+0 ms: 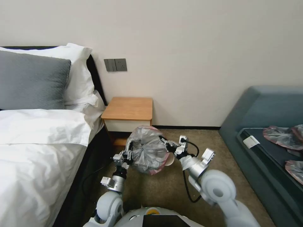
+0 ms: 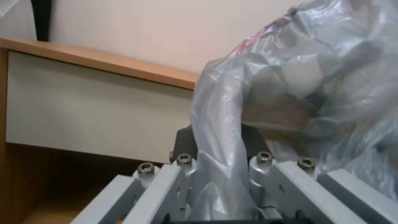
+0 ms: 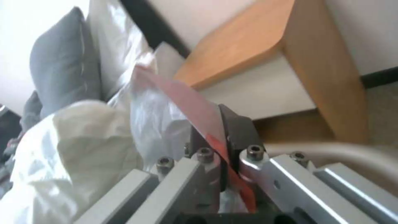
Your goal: Pick up the garbage bag from the table and place it over the trash can.
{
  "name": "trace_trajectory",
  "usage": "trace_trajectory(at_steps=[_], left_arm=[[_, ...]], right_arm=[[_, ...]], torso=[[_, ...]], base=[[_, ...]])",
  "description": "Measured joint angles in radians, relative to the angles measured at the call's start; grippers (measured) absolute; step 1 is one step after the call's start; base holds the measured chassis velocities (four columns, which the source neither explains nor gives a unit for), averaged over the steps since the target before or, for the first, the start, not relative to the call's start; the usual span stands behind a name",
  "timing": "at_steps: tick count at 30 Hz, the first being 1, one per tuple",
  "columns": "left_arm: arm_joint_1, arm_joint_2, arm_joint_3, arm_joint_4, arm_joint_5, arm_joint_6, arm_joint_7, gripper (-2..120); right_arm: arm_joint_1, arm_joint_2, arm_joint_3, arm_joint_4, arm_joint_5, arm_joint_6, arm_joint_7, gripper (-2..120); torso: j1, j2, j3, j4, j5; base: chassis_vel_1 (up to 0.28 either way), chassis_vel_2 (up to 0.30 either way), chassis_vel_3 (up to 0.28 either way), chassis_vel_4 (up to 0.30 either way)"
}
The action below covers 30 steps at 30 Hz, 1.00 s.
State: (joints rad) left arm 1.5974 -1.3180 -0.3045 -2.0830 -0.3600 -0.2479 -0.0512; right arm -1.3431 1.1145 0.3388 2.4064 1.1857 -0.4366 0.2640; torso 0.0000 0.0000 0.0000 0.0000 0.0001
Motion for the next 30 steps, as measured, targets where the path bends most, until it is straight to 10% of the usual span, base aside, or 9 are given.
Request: trace_trajectory(at_steps=[30], left_arm=[[-0.044, -0.005, -0.085, -0.008, -0.244, -0.003, 0.089, 9]], right_arm=[[0.151, -0.182, 0.123, -0.080, 0.395, -0.106, 0.208, 10]], torso=[[0.000, 0.000, 0.000, 0.0000, -0.0001]], base=[[0.000, 0.000, 0.000, 0.000]])
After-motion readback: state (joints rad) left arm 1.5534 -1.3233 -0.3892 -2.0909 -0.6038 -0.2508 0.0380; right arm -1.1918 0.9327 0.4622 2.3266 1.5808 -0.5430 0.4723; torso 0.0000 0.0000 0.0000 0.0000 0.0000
